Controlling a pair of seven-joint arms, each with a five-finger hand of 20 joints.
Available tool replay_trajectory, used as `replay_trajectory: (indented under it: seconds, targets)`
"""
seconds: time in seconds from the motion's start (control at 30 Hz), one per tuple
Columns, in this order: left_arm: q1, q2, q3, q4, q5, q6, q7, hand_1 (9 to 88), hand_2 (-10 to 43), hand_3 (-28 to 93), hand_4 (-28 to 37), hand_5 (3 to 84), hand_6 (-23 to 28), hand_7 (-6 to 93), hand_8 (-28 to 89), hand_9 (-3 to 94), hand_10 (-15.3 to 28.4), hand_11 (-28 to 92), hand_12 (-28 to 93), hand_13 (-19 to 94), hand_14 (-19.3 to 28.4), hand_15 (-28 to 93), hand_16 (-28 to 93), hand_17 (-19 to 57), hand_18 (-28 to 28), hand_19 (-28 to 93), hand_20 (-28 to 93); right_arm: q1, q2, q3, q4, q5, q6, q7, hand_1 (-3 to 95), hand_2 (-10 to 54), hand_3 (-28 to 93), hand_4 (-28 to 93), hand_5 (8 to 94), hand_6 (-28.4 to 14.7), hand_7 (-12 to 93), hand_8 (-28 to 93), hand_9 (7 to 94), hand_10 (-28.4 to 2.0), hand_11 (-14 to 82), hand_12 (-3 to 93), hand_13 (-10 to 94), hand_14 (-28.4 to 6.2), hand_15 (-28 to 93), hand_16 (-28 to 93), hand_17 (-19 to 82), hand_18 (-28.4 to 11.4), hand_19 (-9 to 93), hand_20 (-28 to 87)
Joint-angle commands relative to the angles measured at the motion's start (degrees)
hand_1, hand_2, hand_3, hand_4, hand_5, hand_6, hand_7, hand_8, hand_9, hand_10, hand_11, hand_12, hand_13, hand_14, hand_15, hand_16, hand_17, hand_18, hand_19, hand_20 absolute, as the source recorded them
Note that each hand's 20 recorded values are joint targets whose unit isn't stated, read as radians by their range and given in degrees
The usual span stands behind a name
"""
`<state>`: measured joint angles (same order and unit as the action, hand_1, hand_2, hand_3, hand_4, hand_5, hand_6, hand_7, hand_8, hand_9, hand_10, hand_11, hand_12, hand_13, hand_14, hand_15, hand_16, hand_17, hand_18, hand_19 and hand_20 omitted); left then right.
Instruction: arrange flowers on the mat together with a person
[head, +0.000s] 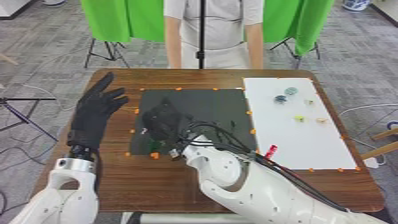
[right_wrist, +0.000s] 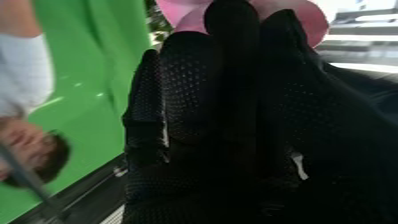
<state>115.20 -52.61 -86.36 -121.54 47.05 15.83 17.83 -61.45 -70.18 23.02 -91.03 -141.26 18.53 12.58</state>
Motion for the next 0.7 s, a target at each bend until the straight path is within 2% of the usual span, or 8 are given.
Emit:
replay_trajectory:
  seconds: [0.03, 0.17, 0.27, 0.4, 0.5, 0.6, 0.7]
  targets:
    - [-3.08, 0.58, 2.23, 0.95, 0.66, -0.98, -2.09, 22.7, 3.0, 79, -28.3, 31.7, 4.0, 9.1, -8, 33.2, 17.9, 26, 11, 23, 24.5, 53, -9, -7.4, 22.9, 48, 15, 0.08, -3.15, -2.74, 1.53, -2.96, -1.88, -2.00, 57.0, -9.5, 64, -28, 78.7, 6.8, 26, -4, 87.9, -2.7, 19.3, 41.3, 75, -3.6, 61, 26, 22, -13.1, 70, 28]
    - [-3.76, 0.88, 3.42, 1.18, 0.62, -0.93, -2.23, 22.8, 3.0, 79, -28.3, 31.7, 4.0, 9.1, -8, 33.2, 17.9, 26, 11, 23, 24.6, 53, -9, -7.4, 22.8, 48, 15, 1.29, -3.92, -3.61, 1.97, -5.71, -4.75, -0.28, 56.9, -9.5, 62, -28, 78.4, 8.0, 24, -5, 86.9, -2.9, 23.5, 38.6, 75, -3.6, 62, 24, 22, -13.1, 70, 29]
    - [-3.51, 1.39, 3.35, 1.18, 0.52, -0.82, -1.99, 22.8, 3.0, 79, -28.3, 31.7, 4.0, 9.1, -8, 33.1, 17.9, 26, 11, 23, 24.5, 53, -9, -7.4, 22.9, 48, 15, 3.45, -3.63, -5.73, 1.64, -5.37, -5.16, 3.15, 56.5, -9.5, 61, -28, 77.0, 8.4, 23, -5, 86.1, -3.1, 26.0, 37.8, 75, -3.6, 62, 24, 22, -13.2, 70, 29]
    - [-2.88, 1.40, 3.09, 1.11, 0.49, -0.76, -1.76, 22.9, 3.0, 79, -28.3, 31.6, 4.0, 9.1, -8, 33.2, 17.9, 26, 11, 23, 24.6, 53, -9, -7.4, 22.9, 48, 15, 5.66, -3.57, -8.49, 2.46, -4.14, -0.39, 6.83, 58.0, -9.5, 53, -28, 70.7, 8.6, 22, -8, 83.6, -3.4, 28.9, 36.4, 74, -4.0, 63, 25, 21, -13.6, 70, 29]
    - [-3.03, 1.44, 3.44, 1.34, 0.27, -0.85, -1.25, 23.0, 2.9, 79, -28.3, 31.7, 4.0, 9.1, -8, 33.2, 17.9, 26, 11, 23, 24.6, 53, -9, -7.5, 23.0, 48, 15, 7.57, -3.67, -10.95, 2.98, -3.80, 2.77, 9.86, 59.0, -9.5, 49, -28, 69.0, 8.3, 22, -8, 82.6, -3.7, 31.0, 34.0, 74, -4.0, 64, 24, 21, -13.7, 70, 29]
    - [-3.31, 1.32, 3.92, 1.55, 0.37, -1.04, -0.76, 23.0, 3.0, 79, -28.3, 31.6, 4.0, 9.0, -8, 33.1, 18.0, 26, 11, 23, 24.5, 53, -9, -7.4, 23.0, 48, 15, 8.90, -3.92, -12.75, 3.51, -4.86, 4.33, 13.34, 59.3, -9.4, 44, -28, 65.4, 7.9, 22, -9, 80.4, -4.6, 32.4, 29.6, 74, -4.5, 63, 23, 21, -13.9, 71, 29]
    - [-3.32, 1.29, 3.71, 1.52, 0.51, -1.15, -1.00, 23.0, 3.0, 79, -28.3, 31.6, 4.0, 9.1, -8, 33.1, 17.9, 26, 11, 22, 24.5, 53, -9, -7.4, 22.9, 48, 15, 9.61, -4.07, -13.55, 3.62, -6.23, 4.18, 15.73, 58.4, -9.5, 44, -28, 62.0, 7.2, 20, -10, 78.5, -5.5, 33.0, 27.6, 73, -5.2, 63, 23, 20, -14.7, 73, 29]
